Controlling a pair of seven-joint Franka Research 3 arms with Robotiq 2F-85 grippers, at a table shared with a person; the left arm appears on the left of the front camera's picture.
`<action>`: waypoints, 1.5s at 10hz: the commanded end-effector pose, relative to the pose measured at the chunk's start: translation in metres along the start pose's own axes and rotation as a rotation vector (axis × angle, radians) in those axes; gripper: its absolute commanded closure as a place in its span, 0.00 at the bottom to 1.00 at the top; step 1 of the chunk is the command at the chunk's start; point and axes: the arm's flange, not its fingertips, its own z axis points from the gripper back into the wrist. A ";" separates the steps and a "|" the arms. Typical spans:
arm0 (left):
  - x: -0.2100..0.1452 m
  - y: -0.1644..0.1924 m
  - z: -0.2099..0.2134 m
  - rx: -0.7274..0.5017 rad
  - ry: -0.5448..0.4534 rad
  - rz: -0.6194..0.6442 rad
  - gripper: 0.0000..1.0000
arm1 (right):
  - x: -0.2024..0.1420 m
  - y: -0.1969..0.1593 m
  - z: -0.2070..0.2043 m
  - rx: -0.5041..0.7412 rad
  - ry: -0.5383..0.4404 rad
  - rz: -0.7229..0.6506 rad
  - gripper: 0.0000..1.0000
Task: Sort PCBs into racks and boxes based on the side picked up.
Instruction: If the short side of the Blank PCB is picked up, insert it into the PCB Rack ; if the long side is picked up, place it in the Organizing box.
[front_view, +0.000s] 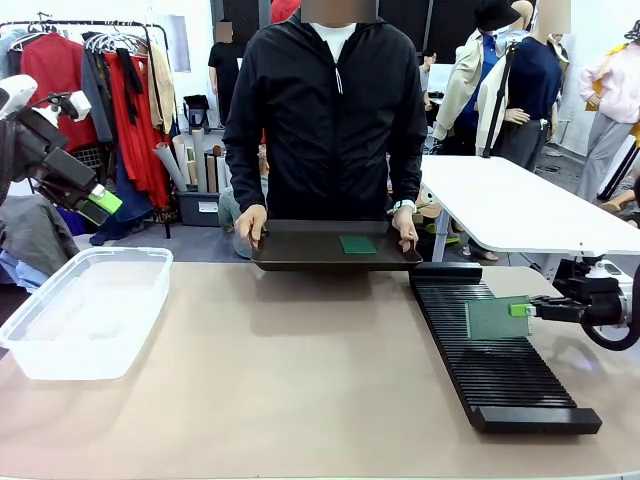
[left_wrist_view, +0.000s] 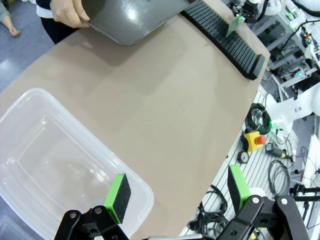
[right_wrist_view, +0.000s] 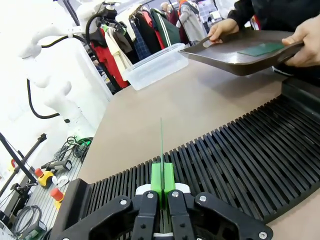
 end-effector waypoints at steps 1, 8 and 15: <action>0.000 -0.001 0.001 -0.005 -0.003 -0.005 0.00 | -0.005 0.003 -0.001 0.022 -0.022 0.077 1.00; 0.000 -0.001 0.001 -0.005 -0.003 -0.005 0.00 | -0.023 0.003 -0.011 0.020 0.050 0.207 1.00; 0.000 -0.001 0.001 -0.005 -0.003 -0.005 0.00 | -0.051 -0.001 -0.016 -0.033 -0.005 0.241 1.00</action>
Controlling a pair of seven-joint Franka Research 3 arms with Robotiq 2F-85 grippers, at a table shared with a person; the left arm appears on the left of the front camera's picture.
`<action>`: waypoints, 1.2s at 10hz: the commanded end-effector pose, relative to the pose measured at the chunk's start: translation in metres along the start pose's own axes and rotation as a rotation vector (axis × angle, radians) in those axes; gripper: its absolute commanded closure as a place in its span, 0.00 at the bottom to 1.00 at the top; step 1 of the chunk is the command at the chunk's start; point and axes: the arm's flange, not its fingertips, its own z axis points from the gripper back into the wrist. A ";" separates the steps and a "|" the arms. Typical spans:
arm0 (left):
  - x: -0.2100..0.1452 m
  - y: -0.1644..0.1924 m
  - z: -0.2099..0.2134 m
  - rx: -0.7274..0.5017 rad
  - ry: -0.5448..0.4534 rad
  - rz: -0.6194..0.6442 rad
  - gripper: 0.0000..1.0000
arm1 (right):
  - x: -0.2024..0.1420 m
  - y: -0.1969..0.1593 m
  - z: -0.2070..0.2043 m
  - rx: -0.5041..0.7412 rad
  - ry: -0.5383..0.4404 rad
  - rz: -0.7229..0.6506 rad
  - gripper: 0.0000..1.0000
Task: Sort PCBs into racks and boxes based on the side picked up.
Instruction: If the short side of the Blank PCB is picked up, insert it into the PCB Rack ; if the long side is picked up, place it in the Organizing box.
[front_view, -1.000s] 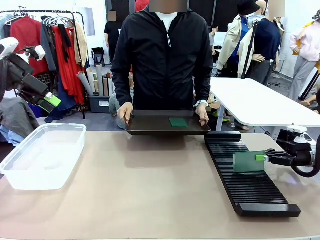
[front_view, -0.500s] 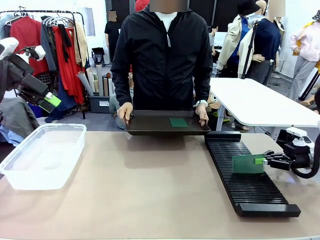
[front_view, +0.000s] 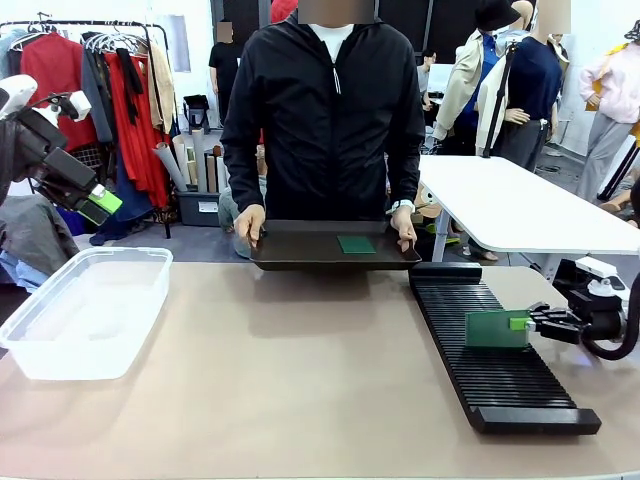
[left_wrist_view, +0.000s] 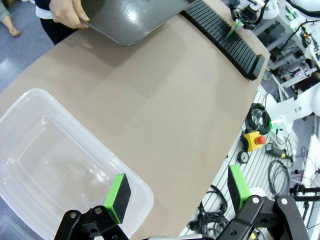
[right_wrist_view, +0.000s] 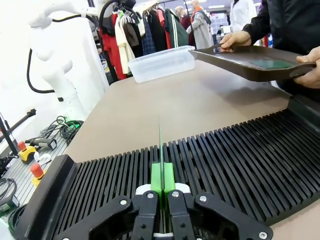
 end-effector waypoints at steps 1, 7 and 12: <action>0.000 -0.001 0.001 -0.005 -0.004 -0.005 0.00 | -0.028 0.003 -0.009 -0.040 0.009 0.046 1.00; 0.000 -0.001 0.001 -0.005 -0.004 -0.005 0.00 | -0.039 0.002 -0.002 -0.007 0.012 0.067 1.00; 0.000 -0.001 0.001 -0.005 -0.004 -0.005 0.00 | -0.034 0.004 -0.001 -0.006 0.018 0.059 0.43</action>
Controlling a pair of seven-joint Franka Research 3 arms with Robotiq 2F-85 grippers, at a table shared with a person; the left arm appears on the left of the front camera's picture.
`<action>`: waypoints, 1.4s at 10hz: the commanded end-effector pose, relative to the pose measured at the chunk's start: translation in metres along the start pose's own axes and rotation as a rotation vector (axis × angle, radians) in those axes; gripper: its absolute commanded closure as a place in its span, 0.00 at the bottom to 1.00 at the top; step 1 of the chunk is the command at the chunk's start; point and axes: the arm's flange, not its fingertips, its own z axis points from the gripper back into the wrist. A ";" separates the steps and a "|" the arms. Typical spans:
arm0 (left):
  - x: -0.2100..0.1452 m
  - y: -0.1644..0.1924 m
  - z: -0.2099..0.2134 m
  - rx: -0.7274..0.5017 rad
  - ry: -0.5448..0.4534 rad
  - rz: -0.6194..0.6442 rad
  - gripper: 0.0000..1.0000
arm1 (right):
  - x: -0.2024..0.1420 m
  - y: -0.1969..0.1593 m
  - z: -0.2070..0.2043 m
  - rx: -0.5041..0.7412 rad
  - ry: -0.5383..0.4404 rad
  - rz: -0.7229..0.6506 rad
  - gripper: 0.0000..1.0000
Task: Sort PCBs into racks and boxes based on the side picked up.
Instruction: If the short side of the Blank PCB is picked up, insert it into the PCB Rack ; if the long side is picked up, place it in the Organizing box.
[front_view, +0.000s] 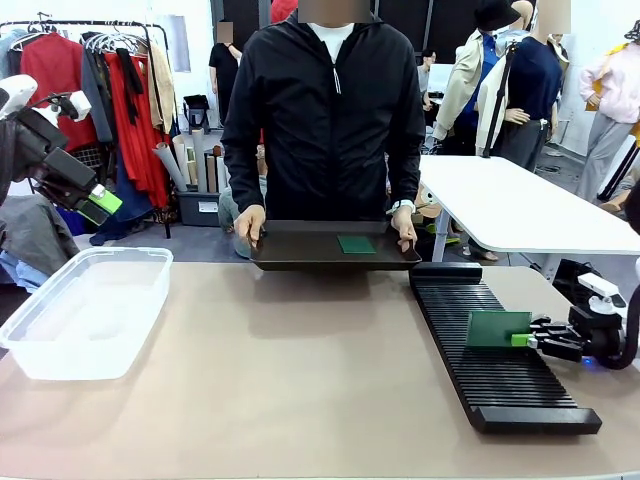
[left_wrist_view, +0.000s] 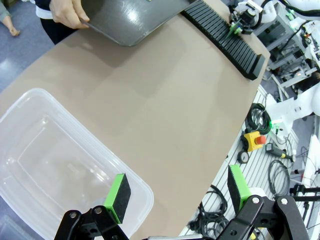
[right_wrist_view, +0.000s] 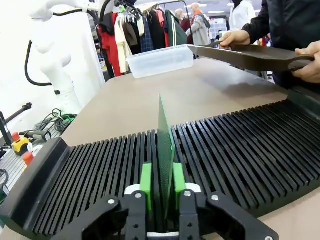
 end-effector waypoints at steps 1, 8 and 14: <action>0.000 -0.001 0.001 -0.005 -0.004 -0.005 0.00 | -0.002 0.005 -0.002 0.004 0.027 0.025 0.24; 0.000 -0.001 0.001 -0.005 -0.004 -0.005 0.00 | 0.034 0.013 0.011 0.004 0.012 0.030 0.00; 0.000 -0.001 0.001 -0.005 -0.004 -0.005 0.00 | 0.068 0.020 0.011 -0.053 -0.025 0.075 0.00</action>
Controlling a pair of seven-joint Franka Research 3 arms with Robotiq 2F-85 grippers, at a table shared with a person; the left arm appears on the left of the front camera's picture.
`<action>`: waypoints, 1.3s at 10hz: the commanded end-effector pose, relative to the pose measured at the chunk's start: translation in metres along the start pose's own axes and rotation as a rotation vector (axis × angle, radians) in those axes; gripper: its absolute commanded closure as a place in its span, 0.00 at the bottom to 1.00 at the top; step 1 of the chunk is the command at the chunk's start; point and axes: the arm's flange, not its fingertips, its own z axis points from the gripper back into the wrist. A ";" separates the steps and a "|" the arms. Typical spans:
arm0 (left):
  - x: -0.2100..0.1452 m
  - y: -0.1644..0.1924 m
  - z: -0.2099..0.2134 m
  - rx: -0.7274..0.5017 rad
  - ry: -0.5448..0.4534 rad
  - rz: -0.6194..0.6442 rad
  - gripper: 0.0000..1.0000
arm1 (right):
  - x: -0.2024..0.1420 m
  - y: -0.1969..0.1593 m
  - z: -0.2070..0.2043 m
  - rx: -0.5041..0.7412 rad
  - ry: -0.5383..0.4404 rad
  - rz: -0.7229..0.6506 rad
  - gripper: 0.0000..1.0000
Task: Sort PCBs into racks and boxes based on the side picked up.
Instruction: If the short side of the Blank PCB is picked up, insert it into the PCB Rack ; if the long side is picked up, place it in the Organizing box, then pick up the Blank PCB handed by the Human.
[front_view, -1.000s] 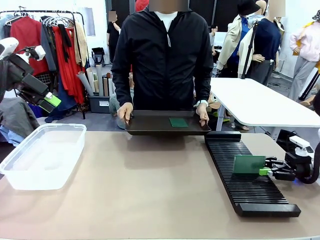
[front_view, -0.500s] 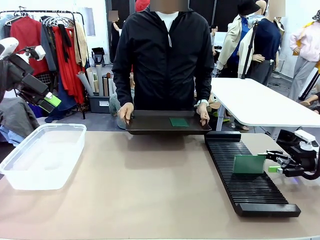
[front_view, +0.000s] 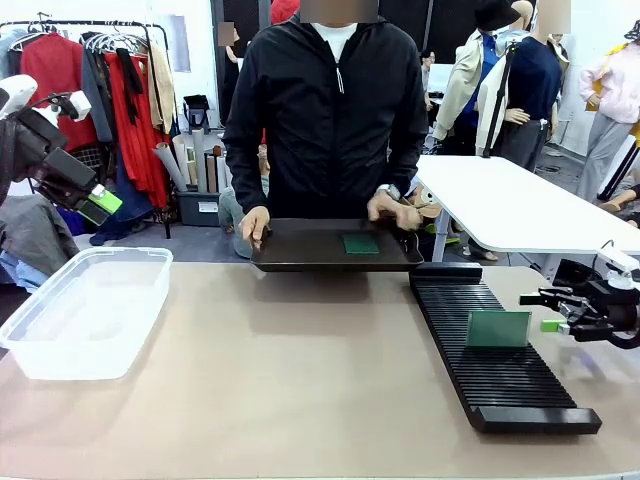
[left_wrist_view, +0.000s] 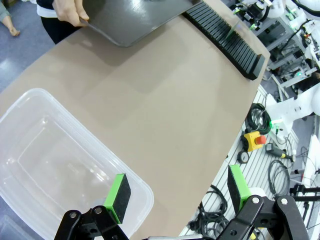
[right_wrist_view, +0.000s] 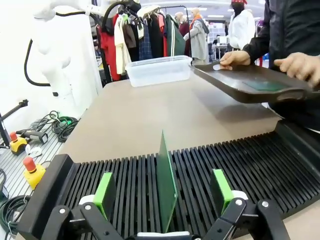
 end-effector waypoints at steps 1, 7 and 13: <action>0.000 -0.001 0.001 -0.005 -0.004 -0.005 0.00 | 0.017 0.009 -0.006 -0.040 -0.022 -0.003 0.00; 0.000 -0.001 0.001 -0.005 -0.004 -0.005 0.00 | 0.006 0.002 -0.001 -0.008 -0.006 0.009 0.00; 0.000 -0.001 0.001 -0.005 -0.004 -0.005 0.00 | 0.006 0.002 -0.001 -0.008 -0.006 0.009 0.00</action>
